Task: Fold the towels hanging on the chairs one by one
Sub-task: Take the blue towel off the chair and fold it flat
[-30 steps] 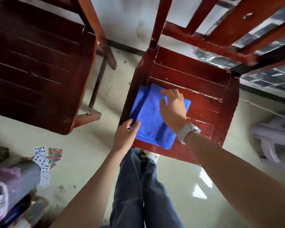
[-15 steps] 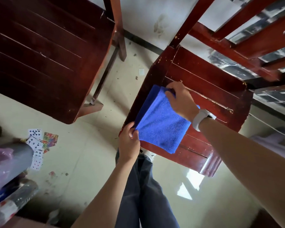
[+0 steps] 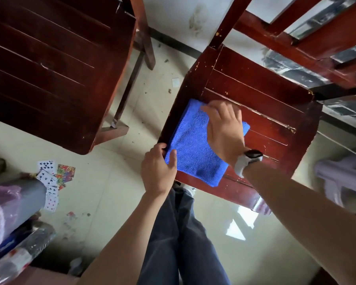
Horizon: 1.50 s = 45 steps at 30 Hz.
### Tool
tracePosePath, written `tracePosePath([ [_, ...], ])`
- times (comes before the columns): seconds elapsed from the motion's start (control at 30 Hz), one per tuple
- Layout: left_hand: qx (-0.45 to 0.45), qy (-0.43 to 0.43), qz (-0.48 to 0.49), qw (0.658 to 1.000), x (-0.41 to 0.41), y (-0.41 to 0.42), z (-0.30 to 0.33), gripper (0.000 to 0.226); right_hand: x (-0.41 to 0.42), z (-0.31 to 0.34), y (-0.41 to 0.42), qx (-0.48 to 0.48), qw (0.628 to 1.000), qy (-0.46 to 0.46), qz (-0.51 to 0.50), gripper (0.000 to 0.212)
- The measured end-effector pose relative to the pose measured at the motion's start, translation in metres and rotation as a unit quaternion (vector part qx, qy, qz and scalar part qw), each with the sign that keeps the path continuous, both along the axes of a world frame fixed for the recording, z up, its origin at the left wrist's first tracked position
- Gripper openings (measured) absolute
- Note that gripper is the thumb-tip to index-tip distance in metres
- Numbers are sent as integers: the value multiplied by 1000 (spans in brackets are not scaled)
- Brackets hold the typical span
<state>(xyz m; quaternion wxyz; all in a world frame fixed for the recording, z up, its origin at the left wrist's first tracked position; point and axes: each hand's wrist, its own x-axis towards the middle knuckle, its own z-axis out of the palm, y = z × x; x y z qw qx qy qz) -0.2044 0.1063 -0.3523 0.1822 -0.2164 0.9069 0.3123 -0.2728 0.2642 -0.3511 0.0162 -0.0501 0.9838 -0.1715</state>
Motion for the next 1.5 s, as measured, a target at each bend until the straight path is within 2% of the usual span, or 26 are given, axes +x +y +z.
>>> tracePosePath([
  [0.07, -4, -6, -5, 1000, -4, 0, -6, 24, 23, -11, -3, 127, 991, -9, 44, 43],
  [0.13, 3, -19, 12, 1000, -8, -2, -12, 22, 33, -22, -14, 191, 978, -69, 53, 47],
  [0.27, 5, -18, -16, 1000, -10, -8, -19, 19, 34, -41, -24, 191, 971, -135, 45, 54],
  [0.37, 22, -12, -58, 998, -17, -18, -20, 21, 35, -36, -21, 171, 977, -116, 52, 54],
  [0.43, -4, 51, -120, 991, -25, -23, -17, 28, 42, -24, -20, 153, 985, -63, 52, 52],
  [0.53, -64, 138, -243, 958, -41, -17, -7, 39, 67, -7, -22, 103, 994, -21, -19, 47],
  [0.63, -93, 157, -344, 921, -64, -1, -7, 48, 101, -16, -26, 108, 986, -65, -105, 48],
  [0.8, -138, 115, -537, 825, -90, 17, -21, 55, 114, -41, -38, 114, 967, -170, -151, 54],
  [0.9, -153, 85, -586, 791, -97, 19, -23, 57, 113, -34, -33, 59, 976, -138, -155, 52],
  [0.97, -153, 89, -589, 789, -104, 23, -19, 53, 120, -22, -24, -25, 973, -93, -212, 48],
  [1.0, -152, 97, -590, 787, -107, 26, -18, 50, 124, -14, -19, -75, 953, -96, -278, 49],
  [1.03, -149, 103, -593, 785, -111, 30, -16, 47, 128, -6, -15, -120, 917, -122, -361, 51],
  [1.1, -135, 102, -595, 786, -118, 39, -15, 44, 134, 4, -13, -155, 821, -247, -491, 57],
  [1.17, -114, 87, -583, 800, -124, 48, -14, 41, 138, 5, -16, -165, 767, -341, -517, 48],
  [1.27, -112, 90, -566, 812, -131, 55, -11, 34, 131, 5, -20, -274, 716, -326, -554, 30],
  [1.33, -106, 65, -534, 836, -133, 57, -9, 32, 124, 9, -16, -332, 669, -319, -583, 19],
  [1.4, -73, 20, -468, 880, -132, 58, -5, 30, 118, 17, -2, -351, 656, -305, -594, 16],
  [1.5, -11, -60, -359, 931, -120, 51, 1, 28, 105, 25, 37, -358, 693, -186, -598, 18],
])
